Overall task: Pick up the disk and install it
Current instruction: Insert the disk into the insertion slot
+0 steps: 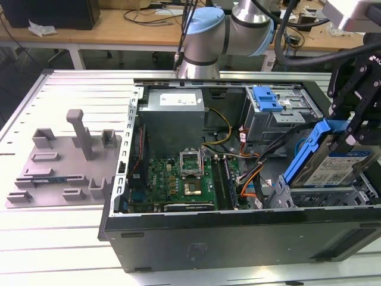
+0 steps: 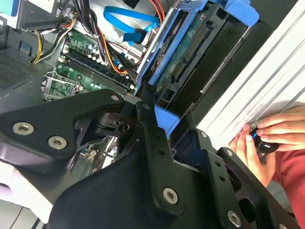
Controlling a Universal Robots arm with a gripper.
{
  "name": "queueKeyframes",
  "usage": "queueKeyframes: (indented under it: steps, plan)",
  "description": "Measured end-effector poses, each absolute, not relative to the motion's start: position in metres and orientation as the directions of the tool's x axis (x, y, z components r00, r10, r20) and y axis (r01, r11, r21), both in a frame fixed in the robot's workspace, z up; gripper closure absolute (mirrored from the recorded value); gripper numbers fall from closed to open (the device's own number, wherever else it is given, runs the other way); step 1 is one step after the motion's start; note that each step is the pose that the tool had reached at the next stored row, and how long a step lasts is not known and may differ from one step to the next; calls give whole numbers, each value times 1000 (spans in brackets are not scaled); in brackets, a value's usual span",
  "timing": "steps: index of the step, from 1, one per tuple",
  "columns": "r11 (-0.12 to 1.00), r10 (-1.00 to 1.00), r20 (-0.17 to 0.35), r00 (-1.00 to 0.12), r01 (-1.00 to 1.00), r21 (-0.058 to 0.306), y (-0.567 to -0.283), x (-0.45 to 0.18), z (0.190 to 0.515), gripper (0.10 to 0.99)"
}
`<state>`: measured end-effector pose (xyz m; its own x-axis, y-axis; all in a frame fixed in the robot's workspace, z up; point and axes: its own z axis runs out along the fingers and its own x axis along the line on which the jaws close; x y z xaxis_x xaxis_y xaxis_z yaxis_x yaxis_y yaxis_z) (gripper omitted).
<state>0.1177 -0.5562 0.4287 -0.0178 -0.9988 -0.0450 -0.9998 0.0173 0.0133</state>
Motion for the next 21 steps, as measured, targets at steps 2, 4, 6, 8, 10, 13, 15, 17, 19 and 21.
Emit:
queueKeyframes:
  steps: [2, 4, 6, 8, 10, 13, 15, 17, 19, 21]
  plan:
    - [17, -999, -45, -18, -1000, 13, -556, 118, 427, 718]
    - [17, -999, -45, -18, -1000, 13, -556, 118, 426, 718]
    - [17, -999, -45, -18, -1000, 13, -556, 118, 425, 718]
    - [17, -999, -45, -18, -1000, 13, -556, 117, 423, 718]
    - [17, -999, -45, -18, -1000, 13, -556, 117, 420, 718]
    - [17, -999, -45, -18, -1000, 13, -556, 117, 417, 718]
    - [17, -999, -45, -18, -1000, 13, -556, 116, 416, 718]
    - [17, -999, -45, -18, -1000, 13, -556, 116, 415, 643]
    - [17, -999, -45, -18, -1000, 13, -556, 116, 415, 643]
    - [17, -999, -45, -18, -1000, 13, -556, 116, 415, 643]
